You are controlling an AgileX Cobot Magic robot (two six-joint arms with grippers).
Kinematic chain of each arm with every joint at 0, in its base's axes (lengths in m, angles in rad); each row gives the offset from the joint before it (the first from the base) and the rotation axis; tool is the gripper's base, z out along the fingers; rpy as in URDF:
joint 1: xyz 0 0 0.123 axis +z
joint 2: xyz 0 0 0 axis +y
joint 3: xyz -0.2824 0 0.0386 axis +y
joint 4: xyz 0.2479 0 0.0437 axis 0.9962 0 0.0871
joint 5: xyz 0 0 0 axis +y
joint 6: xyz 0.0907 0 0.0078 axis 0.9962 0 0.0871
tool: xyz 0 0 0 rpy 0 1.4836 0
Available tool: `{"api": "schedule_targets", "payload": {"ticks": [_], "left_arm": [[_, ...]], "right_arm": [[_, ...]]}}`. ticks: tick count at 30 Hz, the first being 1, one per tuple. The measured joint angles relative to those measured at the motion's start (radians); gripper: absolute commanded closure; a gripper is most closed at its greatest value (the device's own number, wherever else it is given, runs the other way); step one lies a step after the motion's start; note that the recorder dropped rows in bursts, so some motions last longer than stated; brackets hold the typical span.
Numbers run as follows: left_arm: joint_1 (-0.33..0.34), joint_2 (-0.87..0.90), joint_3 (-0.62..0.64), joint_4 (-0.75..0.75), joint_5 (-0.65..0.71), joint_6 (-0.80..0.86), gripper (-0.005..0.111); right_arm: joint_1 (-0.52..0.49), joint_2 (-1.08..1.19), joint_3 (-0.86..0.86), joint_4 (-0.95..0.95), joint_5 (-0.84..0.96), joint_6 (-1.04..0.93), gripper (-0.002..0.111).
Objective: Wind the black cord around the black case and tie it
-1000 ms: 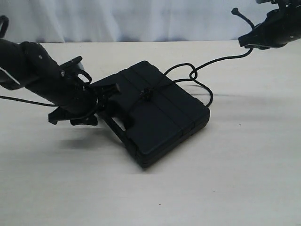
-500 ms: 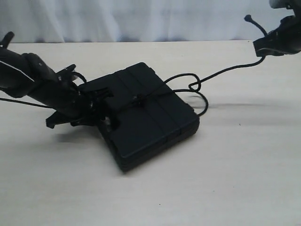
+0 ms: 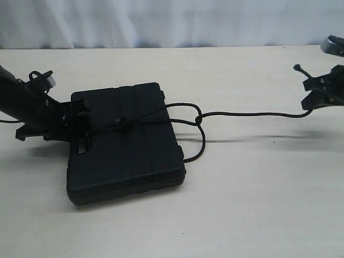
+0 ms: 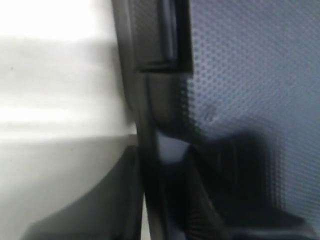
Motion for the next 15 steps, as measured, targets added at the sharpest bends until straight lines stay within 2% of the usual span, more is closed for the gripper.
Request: {"api": "schedule_targets", "payload": {"ticks": [4, 7, 11, 13, 15], "left_arm": [[0.000, 0.000, 0.000, -0.002, 0.002, 0.036, 0.107], [0.000, 0.000, 0.000, -0.002, 0.004, 0.044, 0.107], [0.000, 0.000, 0.000, -0.002, 0.004, 0.044, 0.107], [0.000, 0.000, 0.000, -0.002, 0.004, 0.044, 0.107], [0.000, 0.000, 0.000, -0.002, 0.004, 0.044, 0.107]], "right_arm": [[0.000, 0.013, -0.008, -0.091, -0.009, 0.087, 0.059], [0.000, 0.009, -0.064, -0.191, 0.004, 0.151, 0.049], [0.000, -0.029, -0.182, -0.216, 0.042, 0.176, 0.048], [-0.002, -0.053, -0.217, -0.115, 0.061, 0.154, 0.048], [0.003, -0.071, -0.227, 0.058, 0.123, 0.016, 0.048]]}}
